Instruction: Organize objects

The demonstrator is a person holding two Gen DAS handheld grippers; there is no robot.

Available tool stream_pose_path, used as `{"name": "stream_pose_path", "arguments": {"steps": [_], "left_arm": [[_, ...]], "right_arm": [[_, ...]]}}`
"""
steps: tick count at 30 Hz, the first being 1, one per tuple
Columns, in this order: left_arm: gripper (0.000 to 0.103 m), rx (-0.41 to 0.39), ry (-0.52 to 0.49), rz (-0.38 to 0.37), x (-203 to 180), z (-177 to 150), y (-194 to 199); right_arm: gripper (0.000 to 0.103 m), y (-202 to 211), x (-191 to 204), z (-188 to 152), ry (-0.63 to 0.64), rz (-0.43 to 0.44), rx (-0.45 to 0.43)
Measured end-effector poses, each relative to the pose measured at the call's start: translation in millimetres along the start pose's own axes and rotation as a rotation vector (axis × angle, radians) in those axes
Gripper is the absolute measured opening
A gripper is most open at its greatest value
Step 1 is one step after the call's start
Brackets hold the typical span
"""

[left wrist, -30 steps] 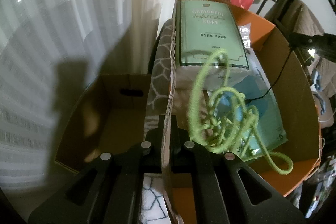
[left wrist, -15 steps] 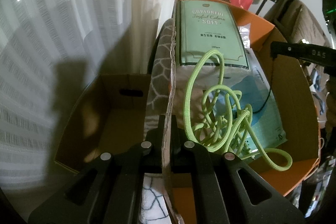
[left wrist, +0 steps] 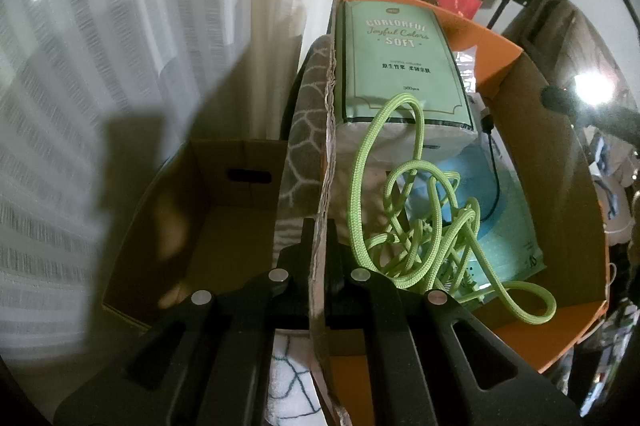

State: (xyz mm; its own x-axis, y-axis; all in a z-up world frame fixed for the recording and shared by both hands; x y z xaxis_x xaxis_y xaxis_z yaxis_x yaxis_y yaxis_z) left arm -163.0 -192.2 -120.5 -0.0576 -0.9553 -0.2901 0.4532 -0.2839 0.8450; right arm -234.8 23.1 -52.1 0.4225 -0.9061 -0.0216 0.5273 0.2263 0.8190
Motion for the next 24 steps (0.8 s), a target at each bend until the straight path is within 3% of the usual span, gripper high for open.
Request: {"name": "stream_pose_path", "arguments": {"steps": [15, 19, 24], "left_arm": [[0.002, 0.000, 0.002, -0.001, 0, 0, 0], [0.002, -0.001, 0.003, 0.000, 0, 0, 0], [0.002, 0.000, 0.002, 0.002, 0, 0, -1]], "right_arm": [[0.080, 44, 3, -27, 0.037, -0.038, -0.096], [0.081, 50, 3, -35, 0.031, -0.033, -0.102], [0.092, 56, 3, -47, 0.035, -0.038, -0.096]]}}
Point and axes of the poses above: each gripper's, at about its wrist camera, not at the fingertips, and y roughly against the way its jaws point, x to its left, z to its top, the point moved 5 cm from there along -y, roughly the way its jaws point, and after that the axes turned 9 degrees about -z, right-handed, at the moved point
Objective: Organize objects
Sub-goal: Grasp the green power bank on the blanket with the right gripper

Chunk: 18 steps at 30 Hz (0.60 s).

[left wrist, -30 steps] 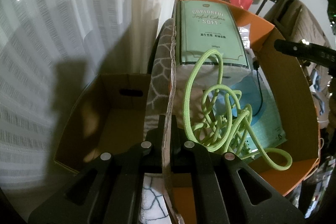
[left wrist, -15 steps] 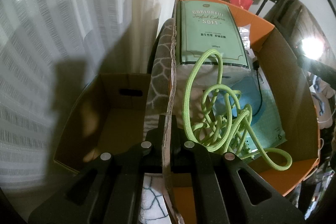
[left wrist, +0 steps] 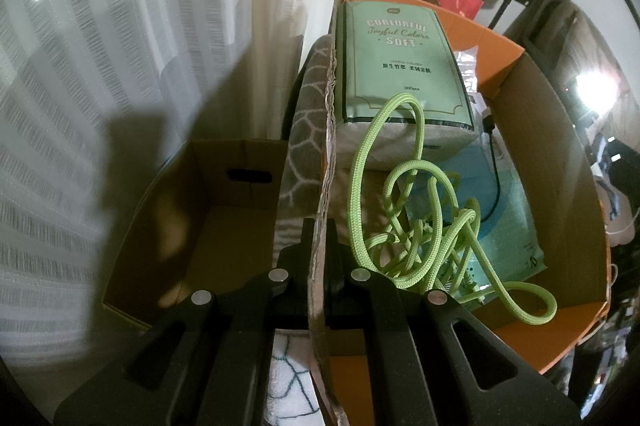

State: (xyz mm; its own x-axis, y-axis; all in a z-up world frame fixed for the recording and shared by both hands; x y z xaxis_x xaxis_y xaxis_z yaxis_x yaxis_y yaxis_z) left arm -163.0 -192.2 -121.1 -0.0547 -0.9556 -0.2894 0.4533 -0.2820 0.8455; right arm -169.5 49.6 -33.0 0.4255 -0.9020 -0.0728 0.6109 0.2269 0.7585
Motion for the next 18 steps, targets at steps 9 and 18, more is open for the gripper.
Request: {"name": "stream_pose_path", "arguments": {"steps": [9, 18], "left_arm": [[0.002, 0.000, 0.000, 0.004, 2, -1, -2], [0.002, 0.000, 0.000, 0.001, 2, -1, -2]], "right_arm": [[0.102, 12, -13, -15, -0.020, -0.020, 0.002], [0.102, 30, -59, -31, -0.086, -0.061, 0.020]]}}
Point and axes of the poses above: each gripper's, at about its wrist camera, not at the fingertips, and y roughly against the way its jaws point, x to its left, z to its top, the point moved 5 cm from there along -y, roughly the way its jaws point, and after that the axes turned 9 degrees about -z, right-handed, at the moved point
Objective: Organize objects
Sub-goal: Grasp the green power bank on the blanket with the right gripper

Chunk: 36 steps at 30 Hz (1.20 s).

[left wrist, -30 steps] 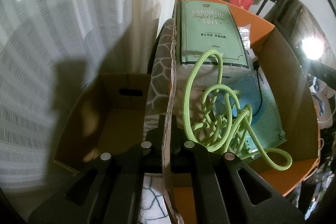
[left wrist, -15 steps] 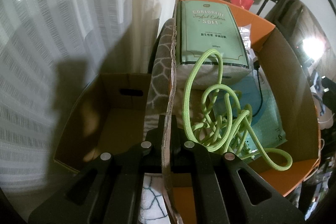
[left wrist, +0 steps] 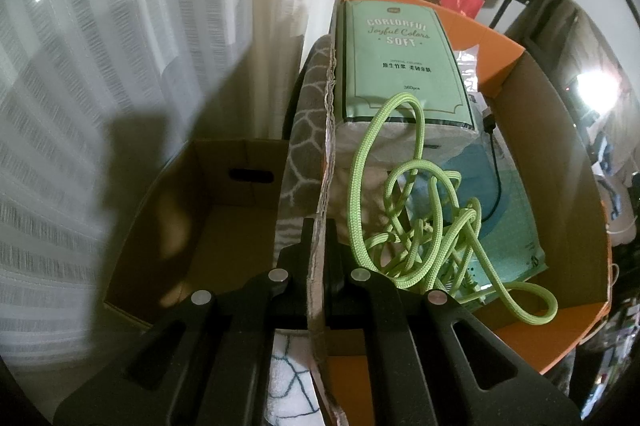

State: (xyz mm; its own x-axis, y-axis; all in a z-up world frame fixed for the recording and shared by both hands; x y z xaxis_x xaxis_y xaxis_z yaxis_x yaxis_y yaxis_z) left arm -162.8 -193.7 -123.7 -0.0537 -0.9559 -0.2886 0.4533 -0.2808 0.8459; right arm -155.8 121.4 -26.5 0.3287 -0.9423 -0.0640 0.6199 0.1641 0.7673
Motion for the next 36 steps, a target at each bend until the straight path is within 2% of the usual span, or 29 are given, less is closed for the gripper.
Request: {"name": "stream_pose_path", "arguments": {"steps": [9, 17, 22, 27, 30, 33, 36], "left_arm": [[0.002, 0.000, 0.000, 0.000, 0, 0, 0], [0.002, 0.000, -0.001, 0.001, 1, 0, 0], [0.002, 0.001, -0.001, 0.003, 2, 0, 0], [0.002, 0.001, -0.001, 0.003, 3, 0, -1], [0.002, 0.001, -0.001, 0.002, 2, 0, -1], [0.002, 0.001, 0.000, 0.002, 2, 0, -1], [0.002, 0.001, 0.000, 0.002, 3, 0, -1]], "right_arm": [[0.102, -3, -71, -23, -0.138, -0.054, 0.040], [0.102, -17, -101, -38, -0.219, -0.071, 0.072], [0.090, -36, -107, -50, -0.254, -0.059, 0.122], [0.070, -58, -101, -61, -0.251, -0.044, 0.178], [0.062, -69, -98, -66, -0.252, -0.034, 0.208], [0.058, -79, -95, -71, -0.252, -0.033, 0.234], [0.057, -87, -94, -75, -0.263, -0.035, 0.259]]}}
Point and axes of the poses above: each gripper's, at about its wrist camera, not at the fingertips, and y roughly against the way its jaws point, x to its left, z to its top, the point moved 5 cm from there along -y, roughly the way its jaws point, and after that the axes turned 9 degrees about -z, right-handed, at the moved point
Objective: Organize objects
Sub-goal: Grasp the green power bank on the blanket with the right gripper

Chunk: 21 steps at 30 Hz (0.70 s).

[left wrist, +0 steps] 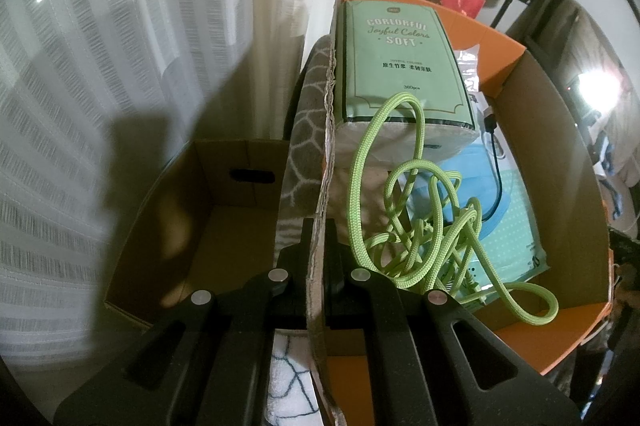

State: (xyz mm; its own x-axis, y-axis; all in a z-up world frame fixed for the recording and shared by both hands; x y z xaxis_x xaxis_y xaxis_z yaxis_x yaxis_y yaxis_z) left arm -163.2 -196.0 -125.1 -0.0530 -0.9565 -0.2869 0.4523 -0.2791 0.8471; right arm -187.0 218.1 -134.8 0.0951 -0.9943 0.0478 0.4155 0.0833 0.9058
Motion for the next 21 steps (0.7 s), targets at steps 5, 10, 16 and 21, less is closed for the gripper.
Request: {"name": "stream_pose_path", "arguments": {"steps": [5, 10, 16, 21], "left_arm": [[0.002, 0.001, -0.003, 0.003, 1, 0, -1], [0.002, 0.001, -0.002, 0.003, 2, 0, -1], [0.002, 0.000, -0.002, 0.003, 2, 0, -1], [0.002, 0.001, -0.002, 0.004, 2, 0, -1]], "right_arm": [[0.040, -8, 2, 0, 0.007, -0.023, 0.013], [0.034, -8, 1, 2, 0.003, -0.021, 0.001], [0.024, 3, 0, 6, -0.008, 0.011, -0.043], [0.024, 22, 3, 10, -0.014, 0.041, -0.087]]}}
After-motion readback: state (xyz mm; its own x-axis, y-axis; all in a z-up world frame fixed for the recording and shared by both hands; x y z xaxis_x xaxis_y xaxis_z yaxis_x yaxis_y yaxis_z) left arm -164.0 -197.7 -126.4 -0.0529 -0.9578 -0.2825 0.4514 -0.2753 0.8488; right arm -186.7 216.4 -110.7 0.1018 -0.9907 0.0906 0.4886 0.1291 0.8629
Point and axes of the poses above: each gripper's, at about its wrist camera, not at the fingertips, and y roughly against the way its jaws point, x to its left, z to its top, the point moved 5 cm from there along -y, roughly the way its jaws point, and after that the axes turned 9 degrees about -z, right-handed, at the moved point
